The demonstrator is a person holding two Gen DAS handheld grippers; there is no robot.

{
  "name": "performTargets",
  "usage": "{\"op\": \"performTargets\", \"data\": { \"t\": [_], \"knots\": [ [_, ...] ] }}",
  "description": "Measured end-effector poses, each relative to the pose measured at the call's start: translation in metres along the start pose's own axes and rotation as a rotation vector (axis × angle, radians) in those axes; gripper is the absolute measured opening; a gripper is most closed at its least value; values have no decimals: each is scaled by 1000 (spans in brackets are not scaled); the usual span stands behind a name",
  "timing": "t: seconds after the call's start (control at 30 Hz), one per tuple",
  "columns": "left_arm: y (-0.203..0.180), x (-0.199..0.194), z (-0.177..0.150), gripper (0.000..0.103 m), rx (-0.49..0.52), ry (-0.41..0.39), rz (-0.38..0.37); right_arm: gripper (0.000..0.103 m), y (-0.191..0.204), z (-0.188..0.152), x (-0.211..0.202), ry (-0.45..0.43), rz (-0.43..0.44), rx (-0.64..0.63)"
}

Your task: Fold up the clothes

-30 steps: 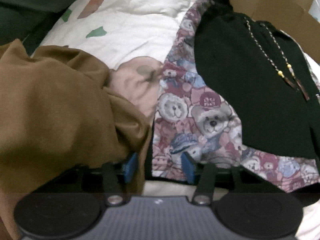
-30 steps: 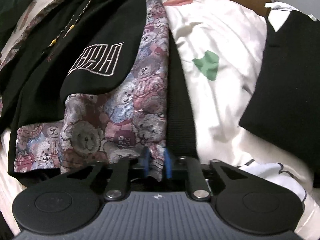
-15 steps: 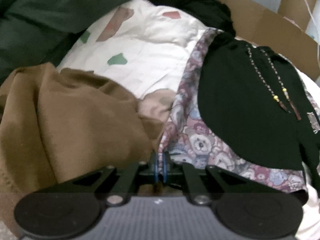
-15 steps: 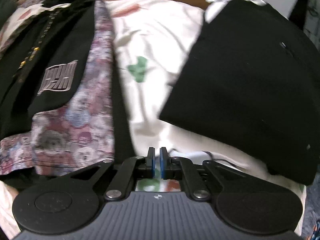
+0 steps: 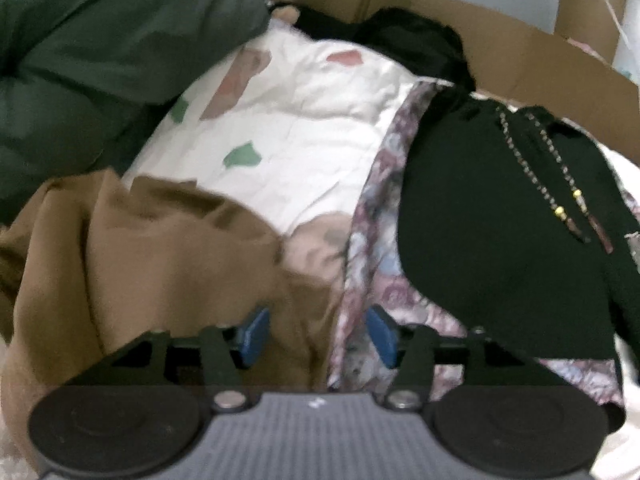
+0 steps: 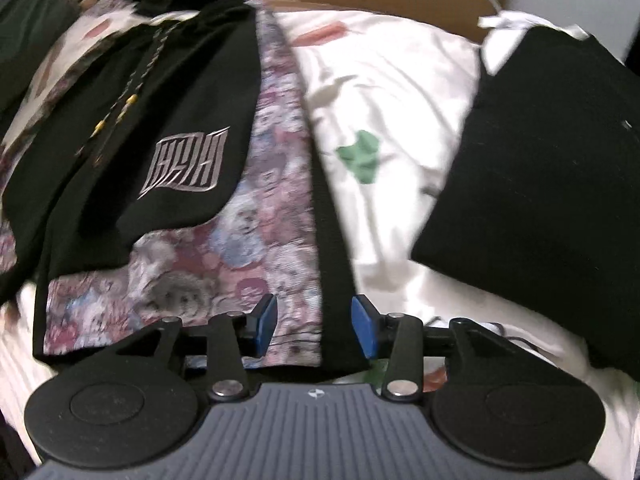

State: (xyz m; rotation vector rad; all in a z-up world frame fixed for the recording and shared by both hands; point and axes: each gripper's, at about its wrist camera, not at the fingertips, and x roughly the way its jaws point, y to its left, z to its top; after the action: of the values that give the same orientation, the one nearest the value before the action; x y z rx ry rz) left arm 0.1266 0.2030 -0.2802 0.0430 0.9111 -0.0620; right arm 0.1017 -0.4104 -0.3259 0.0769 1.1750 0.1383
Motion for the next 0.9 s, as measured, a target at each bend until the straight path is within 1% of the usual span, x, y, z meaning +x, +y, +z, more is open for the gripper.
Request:
{"op": "performTargets", "data": {
  "t": [0.07, 0.1, 0.13, 0.17, 0.2, 0.23, 0.4, 0.47, 0.5, 0.63, 0.7, 0.8, 0.87, 0.9],
  "knots": [
    [-3, 2, 3, 64, -8, -6, -24, 44, 1, -2, 8, 25, -8, -4],
    [-7, 2, 5, 64, -8, -16, -39, 41, -2, -4, 16, 45, -10, 10],
    [-10, 1, 7, 64, -2, -26, -50, 29, -3, -5, 18, 53, -11, 16],
    [-11, 1, 7, 65, 1, -28, -51, 24, -4, -6, 20, 59, -11, 19],
    [-15, -1, 9, 66, 12, -37, -56, 16, -5, -6, 20, 59, -15, 15],
    [-16, -1, 9, 67, 16, -40, -59, 6, -6, -6, 18, 57, -12, 12],
    [-23, 1, 8, 68, 21, -48, -80, 5, -12, -4, -2, 18, -22, -20],
    [-25, 1, 9, 68, 20, -50, -88, 5, -21, -2, -10, 2, -40, -3],
    [-28, 1, 10, 68, 20, -51, -104, 5, -27, -1, -14, -6, -51, 10],
    [-41, 0, 14, 68, 61, -20, -230, 5, -45, 0, -20, -23, -77, 53],
    [-53, 1, 16, 68, 109, -8, -287, 5, -53, 0, -20, -27, -83, 68],
    [-75, 5, 18, 68, 146, 13, -362, 6, -58, 0, -16, -9, -83, 87],
    [-84, 8, 19, 68, 153, 21, -394, 8, -60, 1, -13, 11, -78, 108],
    [-93, 10, 20, 68, 161, 30, -434, 11, -60, 1, -13, 14, -75, 114]
  ]
}}
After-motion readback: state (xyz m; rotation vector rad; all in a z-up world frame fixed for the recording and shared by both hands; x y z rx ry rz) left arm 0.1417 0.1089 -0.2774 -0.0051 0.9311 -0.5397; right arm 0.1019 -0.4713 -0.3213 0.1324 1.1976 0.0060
